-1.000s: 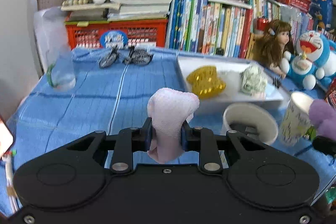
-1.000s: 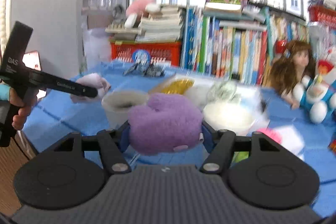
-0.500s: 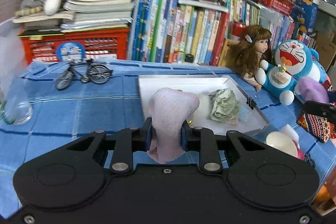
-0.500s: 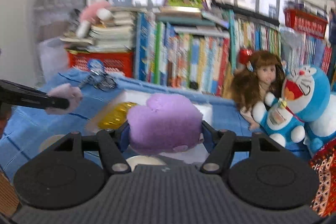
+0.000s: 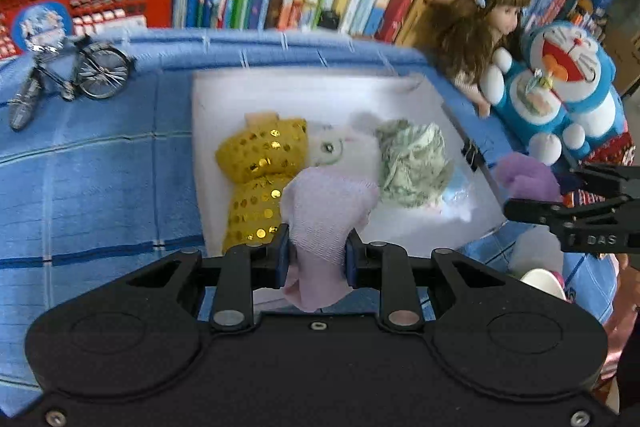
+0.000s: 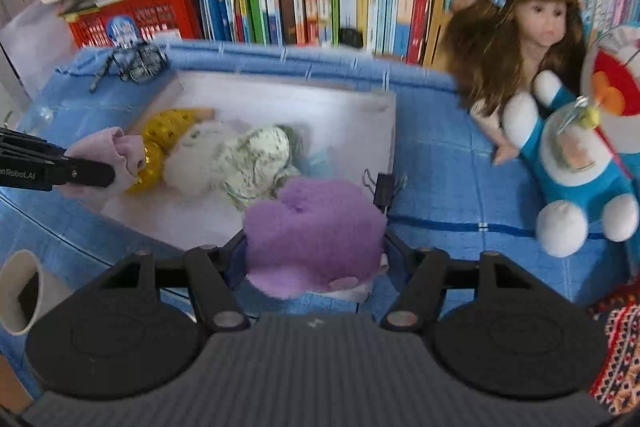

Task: Organize soft objects
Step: 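Carry the pink towel and purple pom into the tray and open both tools, then withdraw both tools from the tray toward the remaining table items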

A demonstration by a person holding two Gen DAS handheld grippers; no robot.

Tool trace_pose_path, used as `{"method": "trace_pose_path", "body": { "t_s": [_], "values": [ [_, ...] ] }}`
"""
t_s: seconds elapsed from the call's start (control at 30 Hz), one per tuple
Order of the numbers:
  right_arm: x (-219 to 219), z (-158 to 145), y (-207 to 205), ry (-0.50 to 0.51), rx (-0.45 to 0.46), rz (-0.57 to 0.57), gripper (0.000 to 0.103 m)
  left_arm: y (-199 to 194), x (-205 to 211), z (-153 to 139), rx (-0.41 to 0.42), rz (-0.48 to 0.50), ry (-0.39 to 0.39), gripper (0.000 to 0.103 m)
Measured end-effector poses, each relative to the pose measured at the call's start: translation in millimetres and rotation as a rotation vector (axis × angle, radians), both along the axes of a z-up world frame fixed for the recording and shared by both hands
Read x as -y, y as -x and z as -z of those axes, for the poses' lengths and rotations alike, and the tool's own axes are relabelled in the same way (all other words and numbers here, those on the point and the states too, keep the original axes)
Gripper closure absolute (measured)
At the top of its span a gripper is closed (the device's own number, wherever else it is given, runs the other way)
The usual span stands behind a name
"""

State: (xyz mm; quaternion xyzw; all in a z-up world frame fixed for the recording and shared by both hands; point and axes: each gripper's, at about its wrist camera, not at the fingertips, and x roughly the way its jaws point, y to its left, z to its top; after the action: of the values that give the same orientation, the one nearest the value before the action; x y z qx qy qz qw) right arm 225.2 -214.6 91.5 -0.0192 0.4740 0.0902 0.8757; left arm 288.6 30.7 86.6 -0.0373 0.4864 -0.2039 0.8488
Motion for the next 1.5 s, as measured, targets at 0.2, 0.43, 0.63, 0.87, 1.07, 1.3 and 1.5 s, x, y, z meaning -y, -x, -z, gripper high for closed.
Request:
{"method": "trace_pose_path", "body": {
  "t_s": [0.2,0.43,0.63,0.87,1.07,1.3,1.5],
  "values": [
    [-2,24,-26,-0.003,-0.09,-0.011,0.034,-13,9,16,-0.018,0.021,-0.027,0.078],
    [-7,43,-47,-0.01,-0.121,-0.002,0.034,-33,11,29,-0.009,0.001,-0.041,0.078],
    [-8,49,-61,-0.034,-0.102,0.019,0.034,-48,13,35,0.005,-0.027,-0.045,0.077],
    [-15,62,-74,-0.038,-0.117,0.042,0.034,-59,21,49,-0.012,-0.039,-0.073,0.075],
    [-15,64,-75,-0.062,-0.113,0.06,0.024,-56,23,43,0.001,-0.042,-0.088,0.067],
    [-13,45,-66,-0.111,-0.081,0.056,0.016,-44,17,18,0.052,-0.078,-0.106,0.046],
    [-14,19,-47,-0.126,-0.013,0.055,0.014,-16,19,-13,0.156,-0.09,-0.113,0.026]
  ]
}}
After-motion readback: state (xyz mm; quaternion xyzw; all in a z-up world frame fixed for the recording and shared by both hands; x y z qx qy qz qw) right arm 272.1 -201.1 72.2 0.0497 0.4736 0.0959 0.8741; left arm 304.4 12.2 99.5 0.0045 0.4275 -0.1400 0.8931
